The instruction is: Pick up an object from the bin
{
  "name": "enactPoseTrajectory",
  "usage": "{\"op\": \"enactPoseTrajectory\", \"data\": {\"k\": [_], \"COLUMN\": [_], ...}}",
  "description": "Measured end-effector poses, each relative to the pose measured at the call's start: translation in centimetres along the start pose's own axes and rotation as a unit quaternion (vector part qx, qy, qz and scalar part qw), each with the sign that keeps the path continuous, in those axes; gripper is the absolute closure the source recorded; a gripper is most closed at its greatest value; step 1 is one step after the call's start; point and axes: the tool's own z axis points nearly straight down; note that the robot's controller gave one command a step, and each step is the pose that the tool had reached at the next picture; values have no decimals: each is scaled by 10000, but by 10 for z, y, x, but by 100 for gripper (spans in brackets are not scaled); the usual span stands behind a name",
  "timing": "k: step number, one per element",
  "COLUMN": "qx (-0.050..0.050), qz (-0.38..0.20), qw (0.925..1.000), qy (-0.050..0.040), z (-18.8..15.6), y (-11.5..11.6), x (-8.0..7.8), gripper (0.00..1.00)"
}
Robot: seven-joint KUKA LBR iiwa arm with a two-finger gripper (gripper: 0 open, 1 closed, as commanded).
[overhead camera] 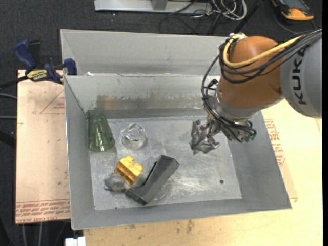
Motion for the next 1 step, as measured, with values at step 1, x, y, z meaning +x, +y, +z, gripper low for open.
{"op": "enactPoseTrajectory", "data": {"k": [1], "qx": [-3], "qz": [-2], "qw": [10000], "qy": [6], "z": [0], "y": [0], "x": [0], "gripper": [100]}}
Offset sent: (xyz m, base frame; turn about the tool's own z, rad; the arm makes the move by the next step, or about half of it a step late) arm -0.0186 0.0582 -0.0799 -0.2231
